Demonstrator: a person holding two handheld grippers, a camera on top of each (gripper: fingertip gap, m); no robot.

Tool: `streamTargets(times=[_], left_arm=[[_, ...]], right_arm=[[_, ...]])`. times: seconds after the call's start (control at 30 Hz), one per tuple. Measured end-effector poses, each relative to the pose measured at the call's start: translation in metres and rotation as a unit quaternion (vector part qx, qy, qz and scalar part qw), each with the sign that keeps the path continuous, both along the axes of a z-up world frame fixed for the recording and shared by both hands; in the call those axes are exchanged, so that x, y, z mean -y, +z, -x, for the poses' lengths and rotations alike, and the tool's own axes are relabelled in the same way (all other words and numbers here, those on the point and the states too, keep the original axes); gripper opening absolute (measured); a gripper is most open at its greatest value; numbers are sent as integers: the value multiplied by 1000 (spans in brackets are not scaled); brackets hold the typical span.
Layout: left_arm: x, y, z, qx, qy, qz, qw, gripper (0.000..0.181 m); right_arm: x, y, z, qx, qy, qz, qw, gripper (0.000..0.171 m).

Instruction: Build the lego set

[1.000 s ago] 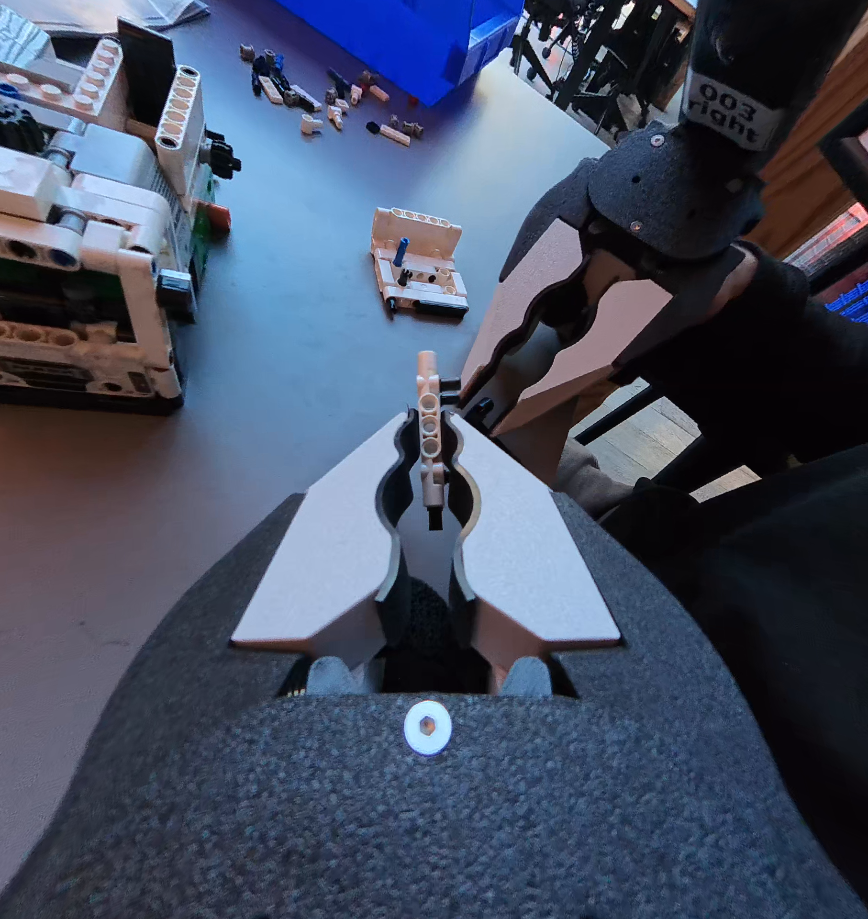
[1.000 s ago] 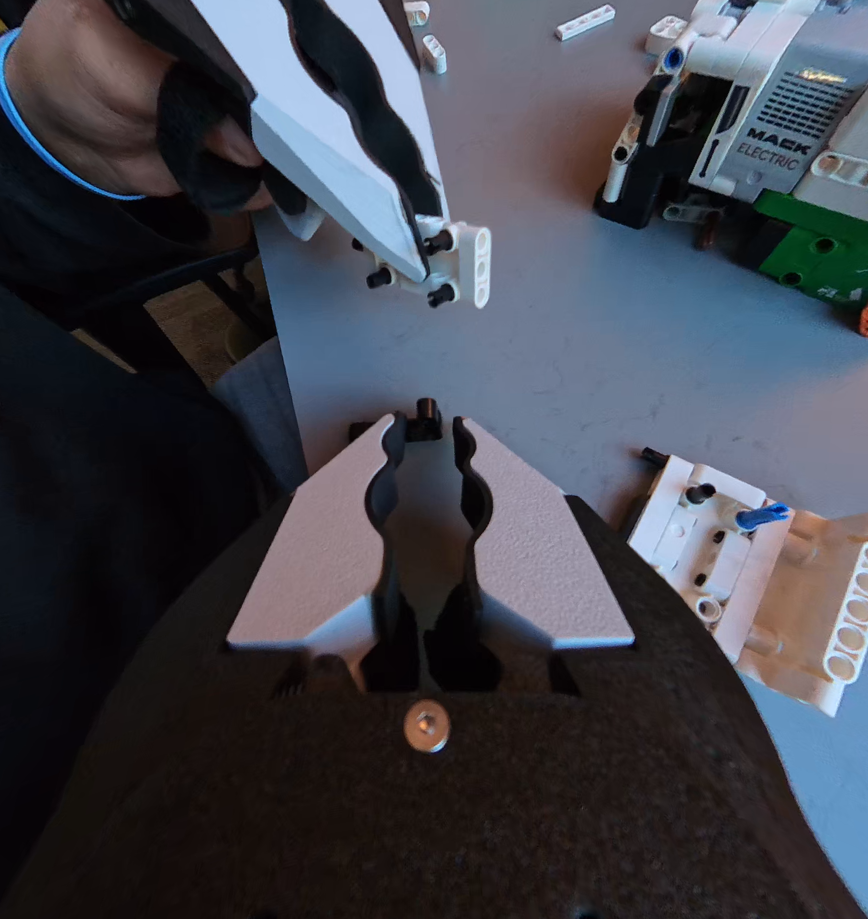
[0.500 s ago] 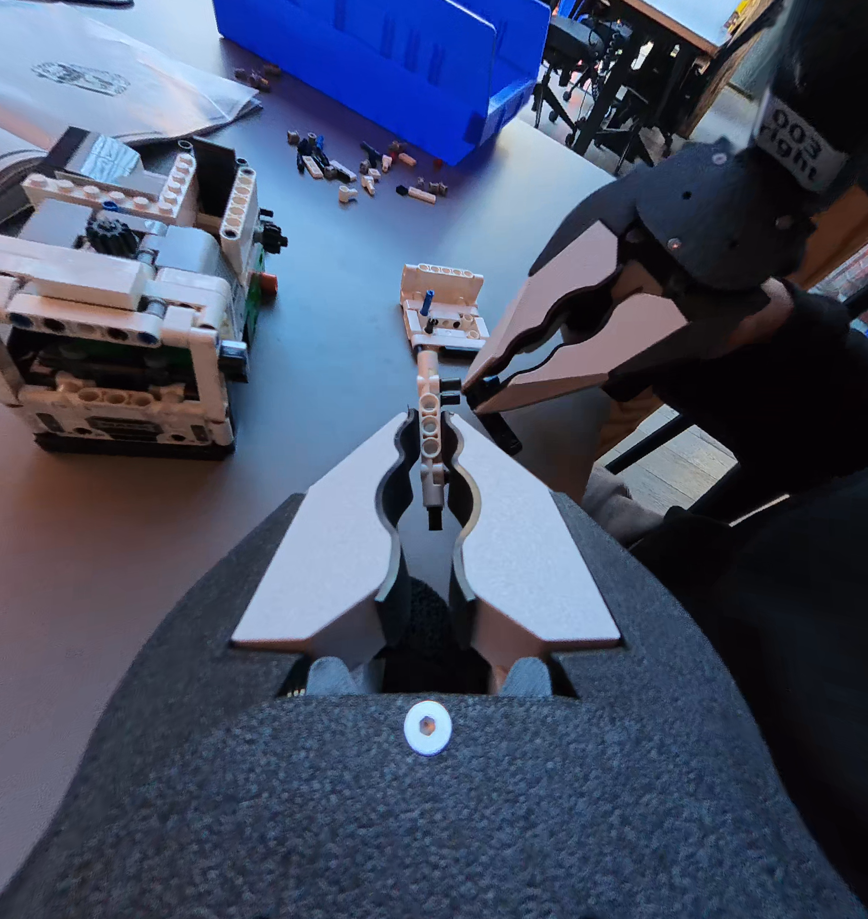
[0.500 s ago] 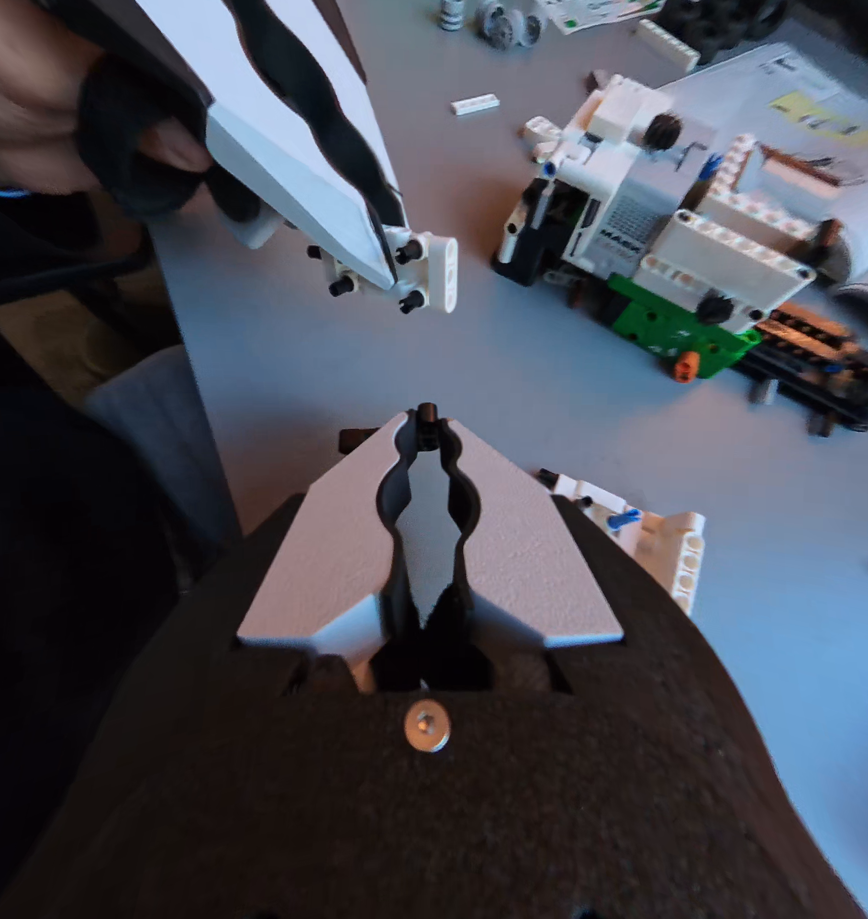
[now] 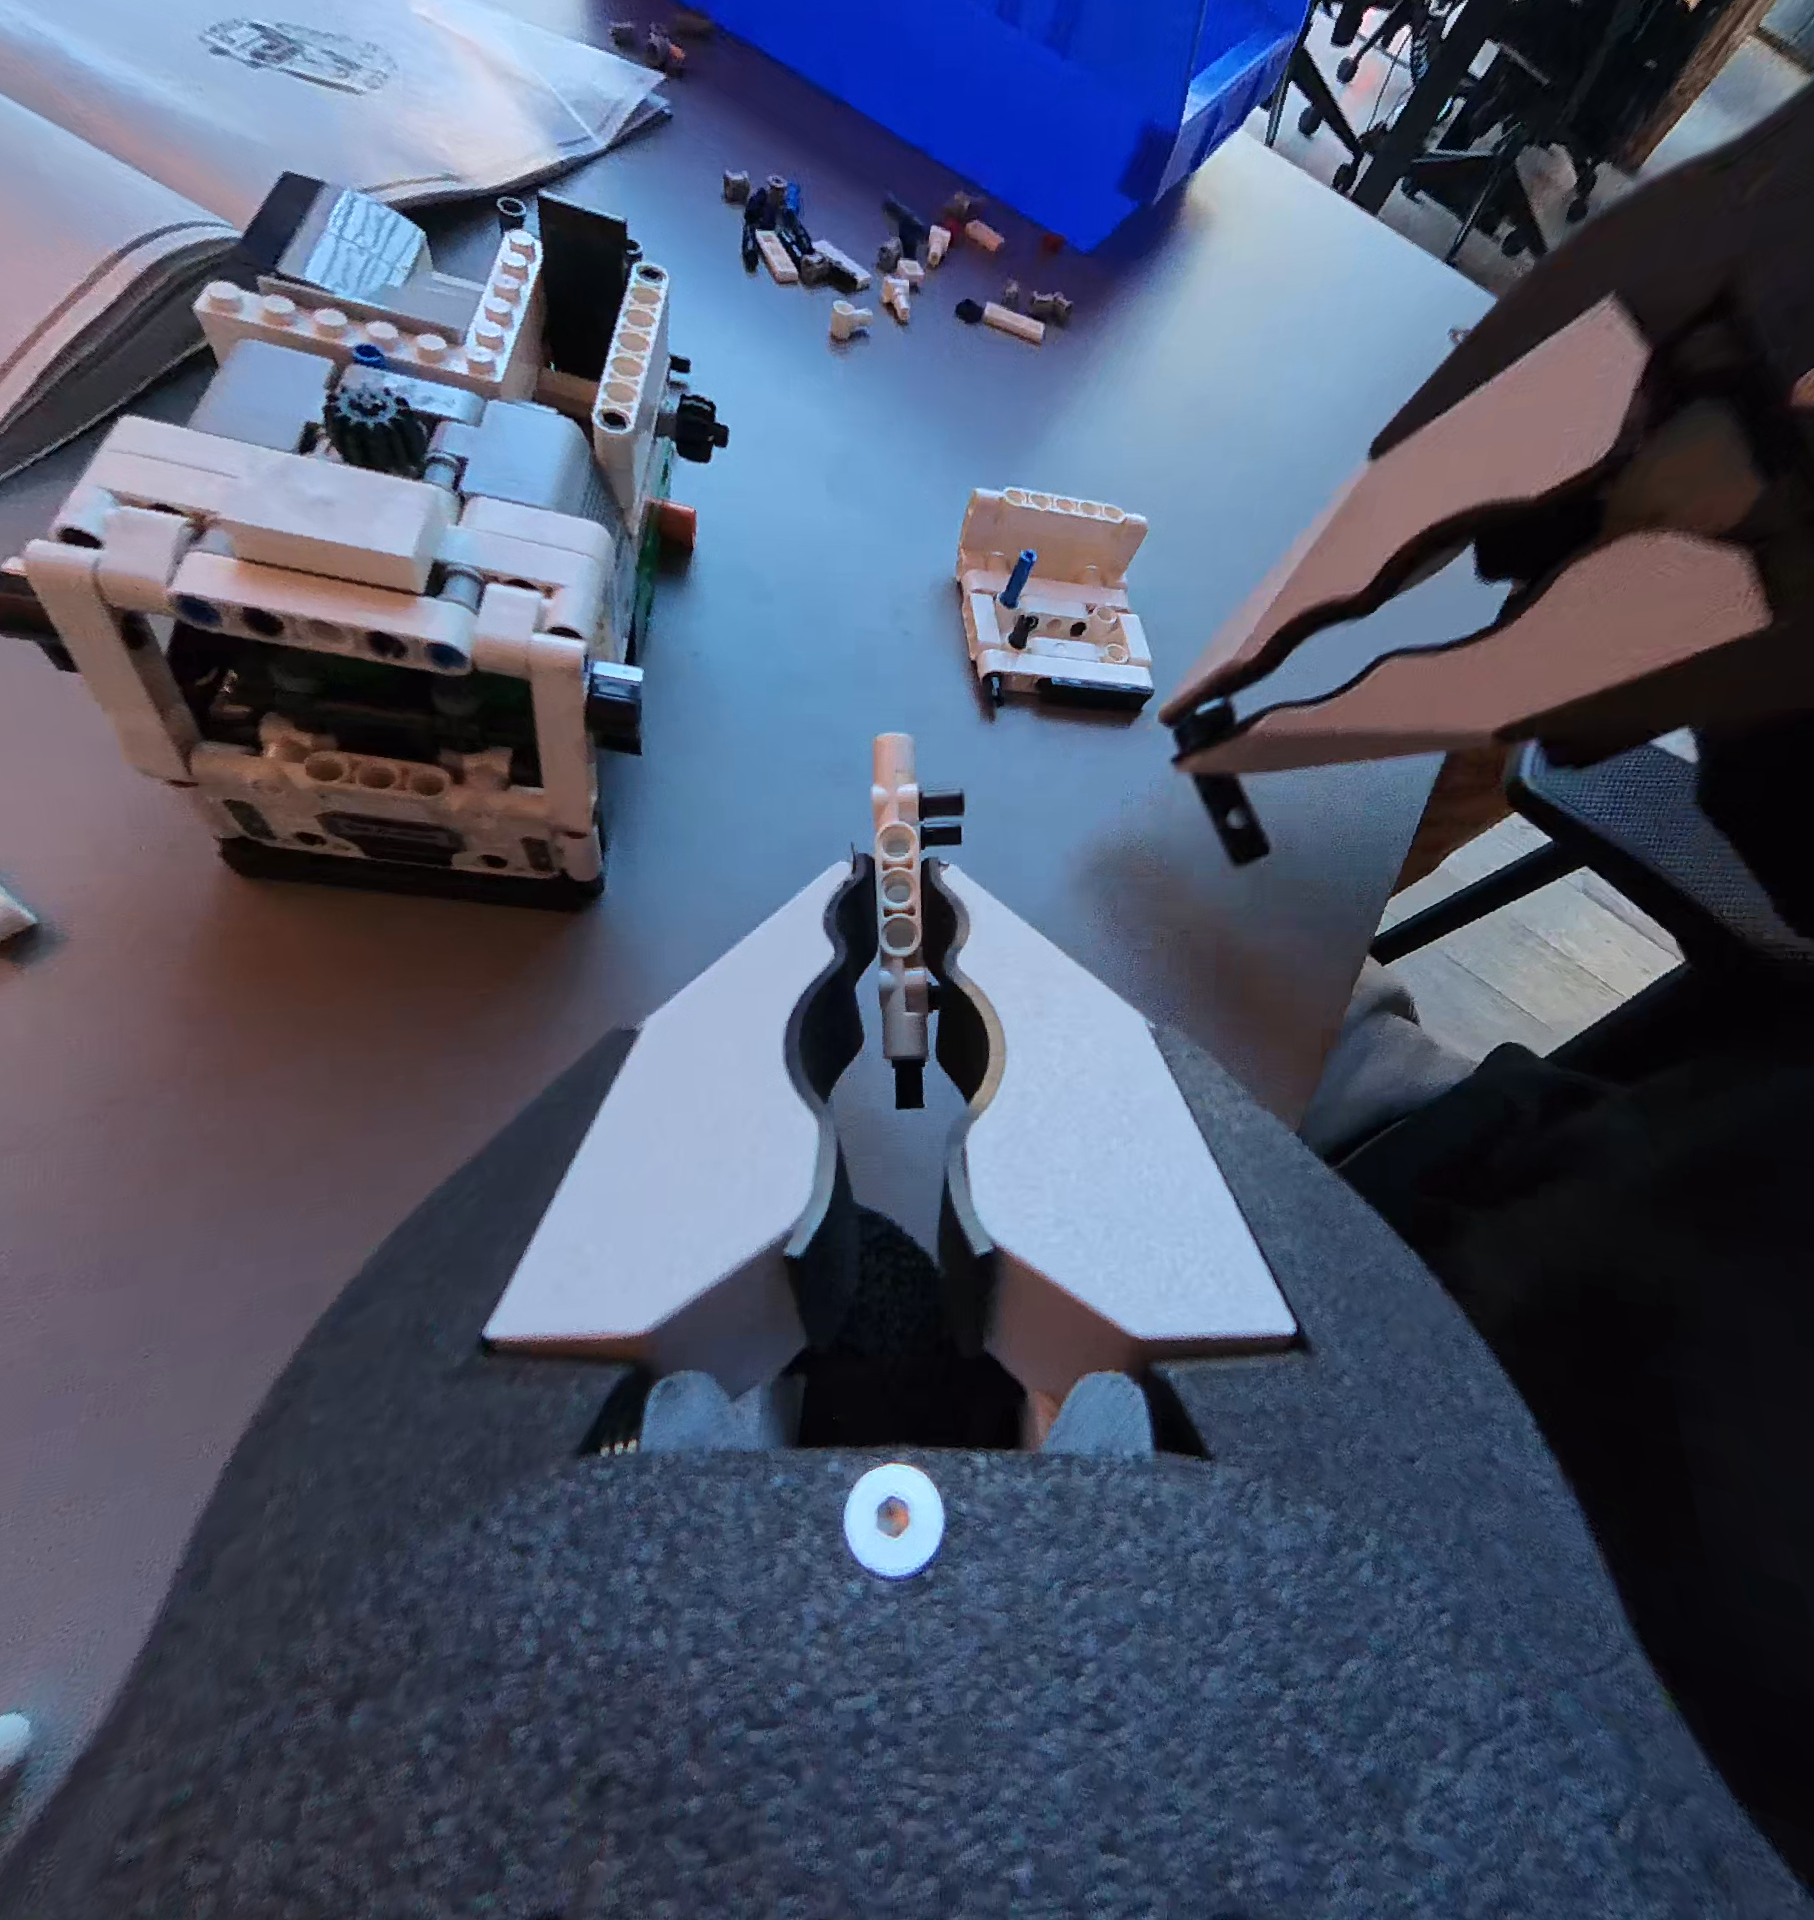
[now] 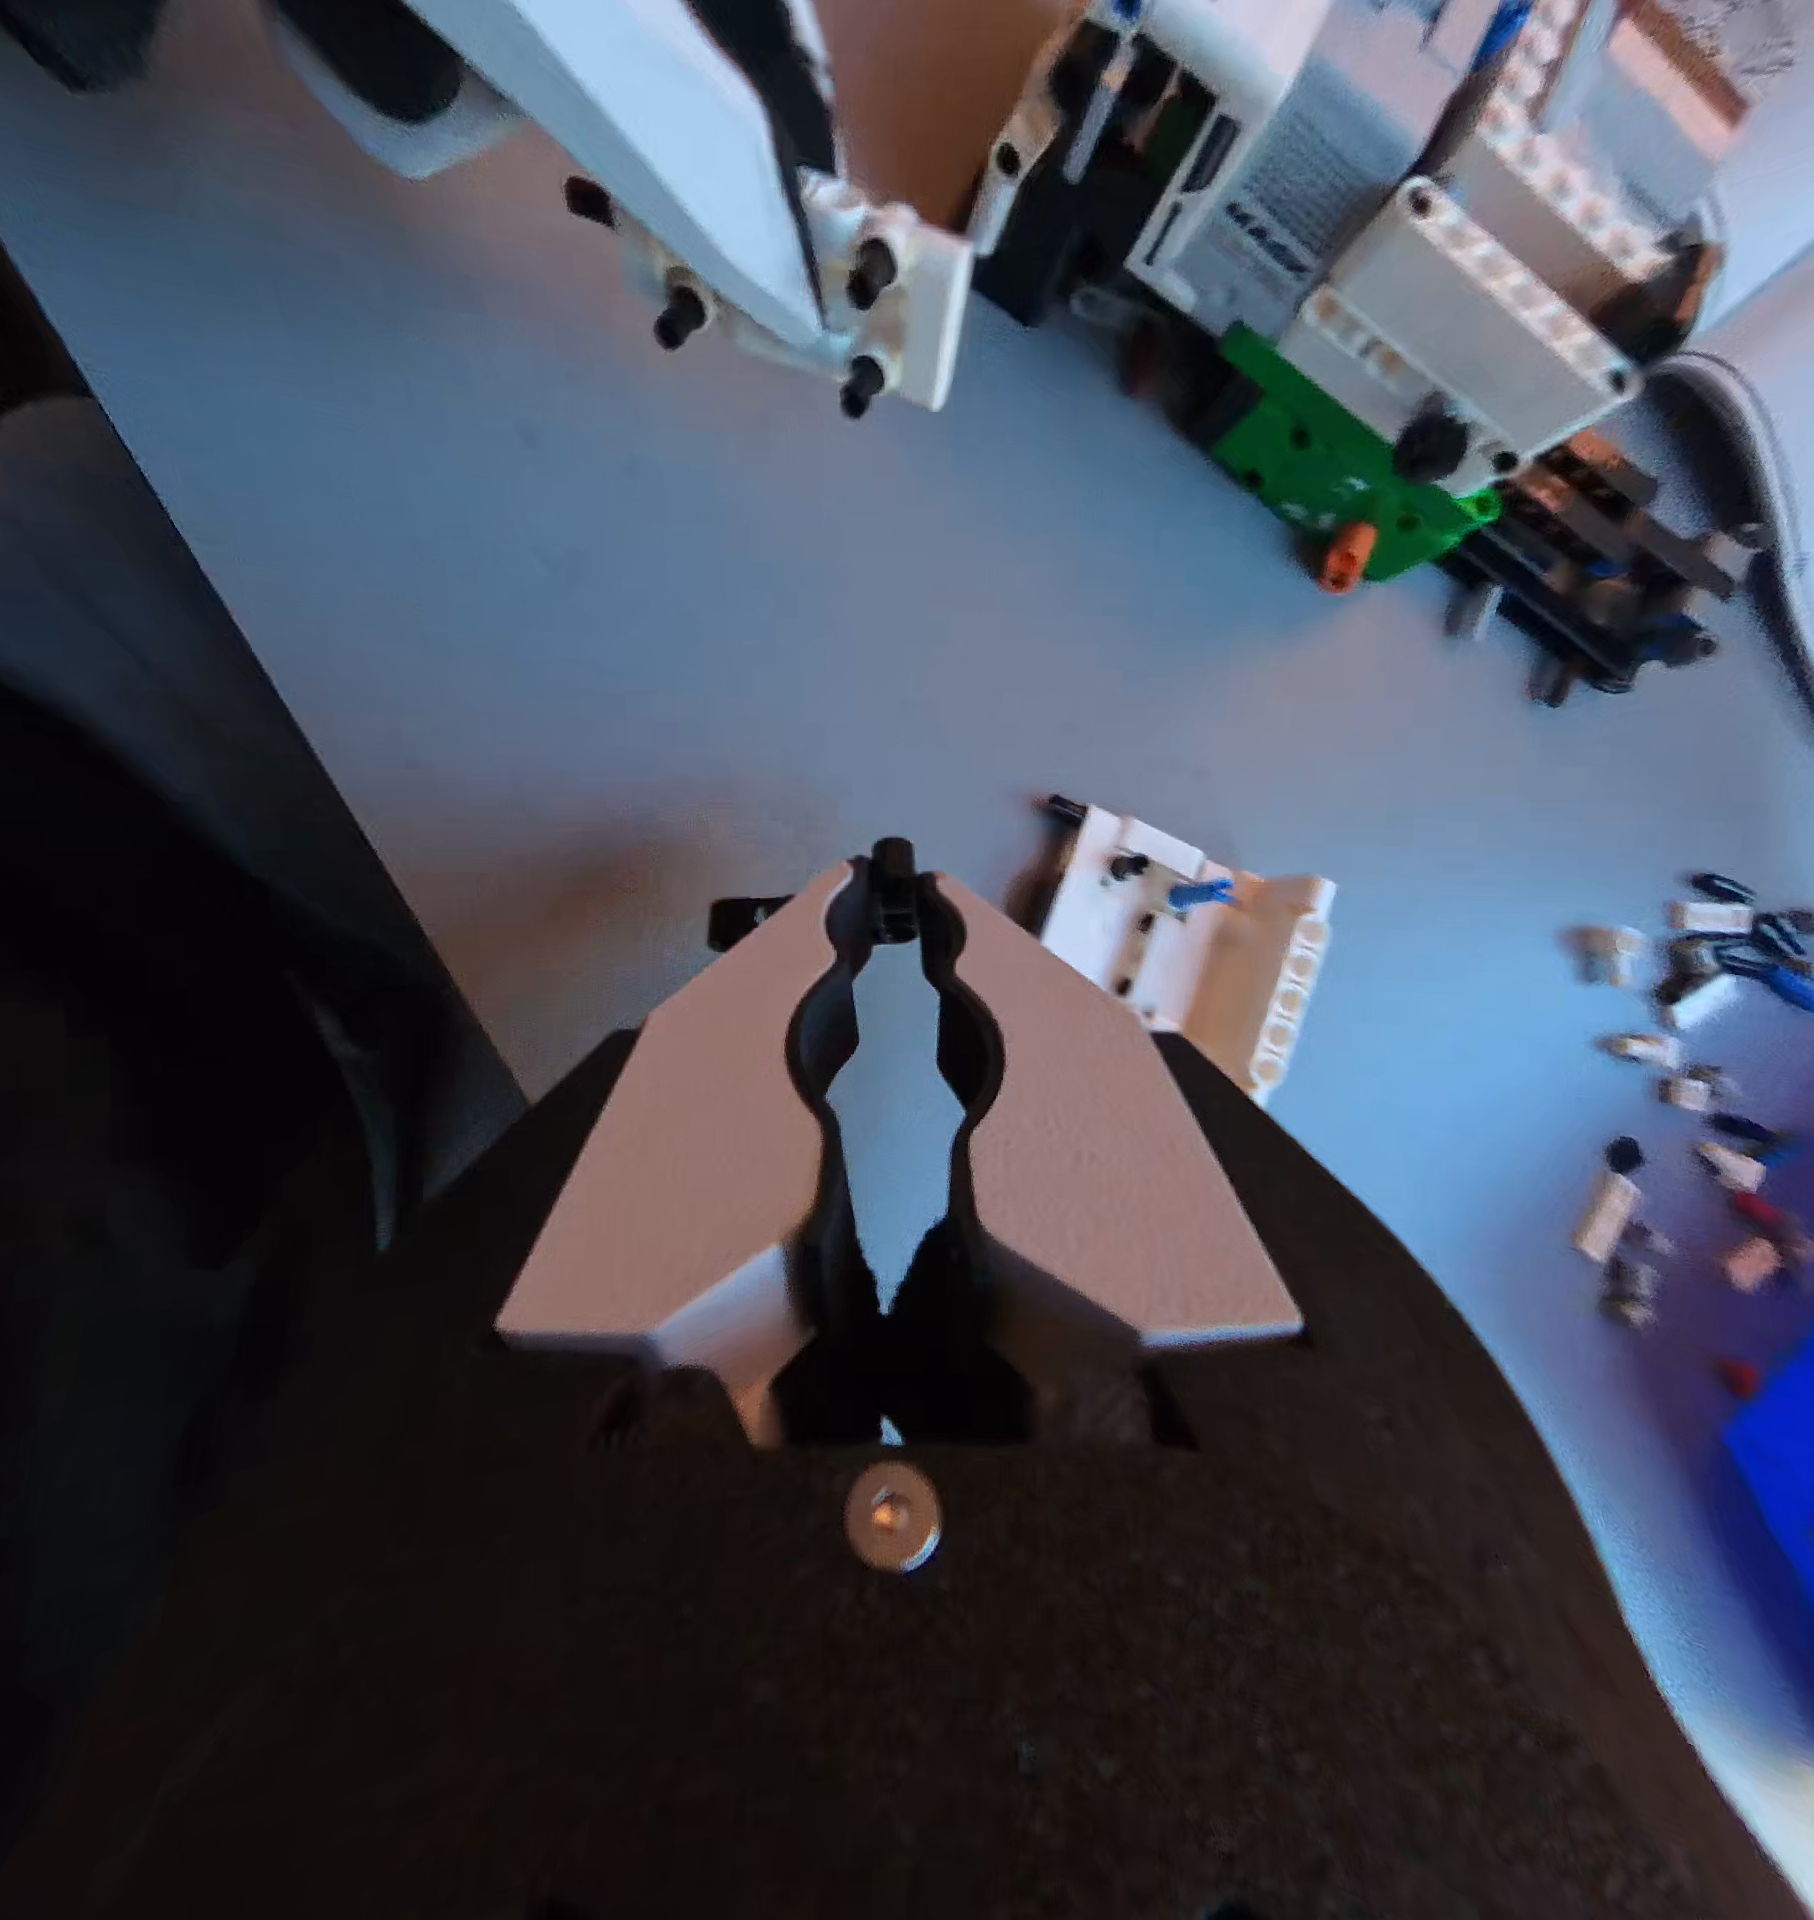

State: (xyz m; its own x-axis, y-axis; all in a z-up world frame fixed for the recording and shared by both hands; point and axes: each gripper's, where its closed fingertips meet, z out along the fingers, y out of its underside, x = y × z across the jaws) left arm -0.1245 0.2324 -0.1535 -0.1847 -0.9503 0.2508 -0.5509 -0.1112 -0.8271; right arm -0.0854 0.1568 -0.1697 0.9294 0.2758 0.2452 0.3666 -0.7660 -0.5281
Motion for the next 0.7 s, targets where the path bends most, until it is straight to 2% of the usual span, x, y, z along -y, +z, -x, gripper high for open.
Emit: streamTargets(times=[0.07, 0.17, 0.27, 0.4, 0.5, 0.7], left_arm=[[2, 0, 0, -1, -2, 4, 1000, 7], [7, 0, -3, 4, 2, 14, 1000, 7], [14, -1, -7, 10, 8, 42, 999, 7], [8, 0, -8, 15, 42, 43, 998, 7], [9, -1, -8, 10, 45, 60, 997, 7], [12, -3, -8, 6, 48, 43, 998, 7]], right_arm=[[-3, 16, 2, -31, 1, -13, 999, 7], [-30, 42, 8, -96, -9, -93, 991, 7], [-53, 54, 13, -103, -22, -170, 980, 7], [-55, 38, 15, -47, -42, -164, 985, 7], [-57, 31, 20, -53, -53, -179, 981, 7], [-60, 21, 22, -7, -52, -177, 983, 7]])
